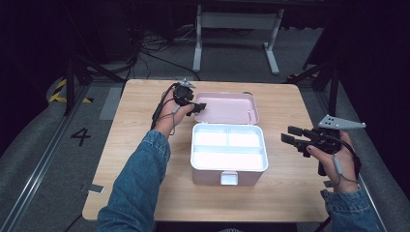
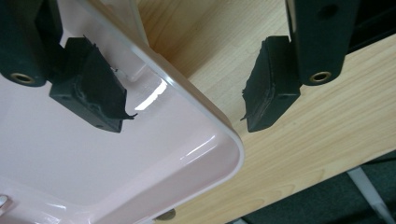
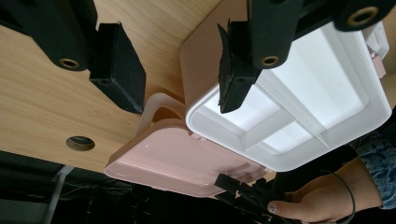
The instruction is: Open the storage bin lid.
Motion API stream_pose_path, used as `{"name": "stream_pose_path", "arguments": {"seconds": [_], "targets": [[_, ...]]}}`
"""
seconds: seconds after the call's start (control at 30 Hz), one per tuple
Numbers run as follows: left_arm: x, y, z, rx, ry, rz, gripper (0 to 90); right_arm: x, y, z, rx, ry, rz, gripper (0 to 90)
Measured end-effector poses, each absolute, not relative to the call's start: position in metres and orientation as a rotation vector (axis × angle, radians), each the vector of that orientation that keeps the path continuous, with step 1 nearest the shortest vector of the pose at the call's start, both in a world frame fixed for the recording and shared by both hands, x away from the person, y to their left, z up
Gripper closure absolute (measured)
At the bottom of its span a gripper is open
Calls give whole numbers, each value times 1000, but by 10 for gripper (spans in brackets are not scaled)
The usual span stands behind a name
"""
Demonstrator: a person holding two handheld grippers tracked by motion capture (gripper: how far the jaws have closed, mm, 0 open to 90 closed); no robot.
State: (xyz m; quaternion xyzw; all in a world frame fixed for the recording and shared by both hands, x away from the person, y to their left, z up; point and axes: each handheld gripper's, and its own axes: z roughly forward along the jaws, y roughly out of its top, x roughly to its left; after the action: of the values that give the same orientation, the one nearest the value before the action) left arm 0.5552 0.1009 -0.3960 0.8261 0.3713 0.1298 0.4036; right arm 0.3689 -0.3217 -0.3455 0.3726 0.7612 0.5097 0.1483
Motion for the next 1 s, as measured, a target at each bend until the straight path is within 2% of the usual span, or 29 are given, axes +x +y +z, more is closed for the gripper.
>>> {"name": "stream_pose_path", "arguments": {"seconds": [0.4,0.7,1.0], "targets": [[524,110,-356,2035,858,346,292,370,-321,-347,1081,2195,1459,508],[464,119,-314,2044,742,364,292,372,-323,-347,1089,2196,1458,506],[415,149,-303,2050,764,424,293,377,-319,-346,1071,2211,1443,501]]}}
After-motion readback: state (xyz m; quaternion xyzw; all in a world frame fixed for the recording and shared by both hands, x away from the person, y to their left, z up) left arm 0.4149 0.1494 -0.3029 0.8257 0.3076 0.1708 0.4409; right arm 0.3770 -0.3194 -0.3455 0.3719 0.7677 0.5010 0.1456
